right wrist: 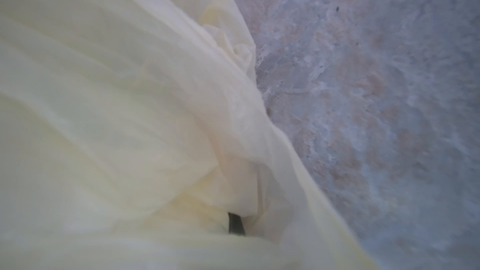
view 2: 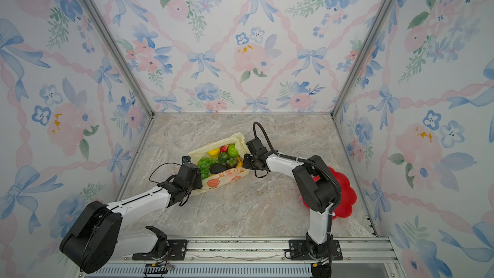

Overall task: Take fruits out of the plastic bag
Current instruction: Spread open the plastic bag at the center of the table.

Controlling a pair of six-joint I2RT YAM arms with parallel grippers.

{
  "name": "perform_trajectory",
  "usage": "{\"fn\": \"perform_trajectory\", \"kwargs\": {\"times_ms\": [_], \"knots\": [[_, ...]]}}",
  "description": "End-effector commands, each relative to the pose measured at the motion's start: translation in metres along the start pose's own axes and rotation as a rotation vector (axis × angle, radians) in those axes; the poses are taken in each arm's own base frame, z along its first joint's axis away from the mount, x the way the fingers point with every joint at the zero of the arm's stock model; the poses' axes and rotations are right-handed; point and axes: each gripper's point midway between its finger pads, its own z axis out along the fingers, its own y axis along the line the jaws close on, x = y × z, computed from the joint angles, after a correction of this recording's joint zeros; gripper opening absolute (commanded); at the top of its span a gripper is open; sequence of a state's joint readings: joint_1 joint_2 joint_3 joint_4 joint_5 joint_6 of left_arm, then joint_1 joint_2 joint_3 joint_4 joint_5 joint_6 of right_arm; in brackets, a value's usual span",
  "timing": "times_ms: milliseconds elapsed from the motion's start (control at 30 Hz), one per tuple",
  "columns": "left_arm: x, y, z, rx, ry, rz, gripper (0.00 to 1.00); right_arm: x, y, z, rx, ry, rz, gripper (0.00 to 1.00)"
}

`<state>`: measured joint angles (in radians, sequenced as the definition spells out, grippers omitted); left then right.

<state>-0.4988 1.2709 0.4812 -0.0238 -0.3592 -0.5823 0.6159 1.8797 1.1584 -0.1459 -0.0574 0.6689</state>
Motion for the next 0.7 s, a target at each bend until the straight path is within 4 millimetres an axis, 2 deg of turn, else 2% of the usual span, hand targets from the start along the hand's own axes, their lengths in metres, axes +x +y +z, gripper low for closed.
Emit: {"fn": "perform_trajectory", "kwargs": {"times_ms": [0,167,200,267,333,433,533,667], "knots": [[-0.007,-0.001,-0.002,-0.049,-0.035,0.058,0.00,-0.009,0.003,-0.014,-0.030,-0.037,0.038,0.03],[-0.008,-0.002,-0.004,-0.050,-0.045,0.068,0.00,-0.013,0.001,-0.027,-0.011,-0.031,0.006,0.25],[-0.007,-0.002,-0.004,-0.050,-0.045,0.068,0.00,-0.012,0.001,-0.031,-0.004,-0.026,-0.009,0.32],[-0.008,-0.002,-0.005,-0.050,-0.050,0.065,0.00,-0.010,0.000,-0.042,0.012,-0.015,-0.058,0.52],[-0.008,-0.002,-0.006,-0.048,-0.052,0.063,0.00,-0.005,-0.008,-0.057,0.056,-0.001,-0.099,0.65],[-0.008,-0.003,-0.007,-0.039,-0.060,0.065,0.00,0.002,-0.029,-0.091,0.158,-0.006,-0.152,0.78],[-0.010,-0.008,-0.010,-0.014,-0.075,0.071,0.00,0.010,-0.063,-0.130,0.306,-0.017,-0.180,0.90],[-0.009,-0.014,-0.010,0.019,-0.078,0.076,0.00,0.024,-0.109,-0.173,0.451,-0.008,-0.140,0.94]]}}
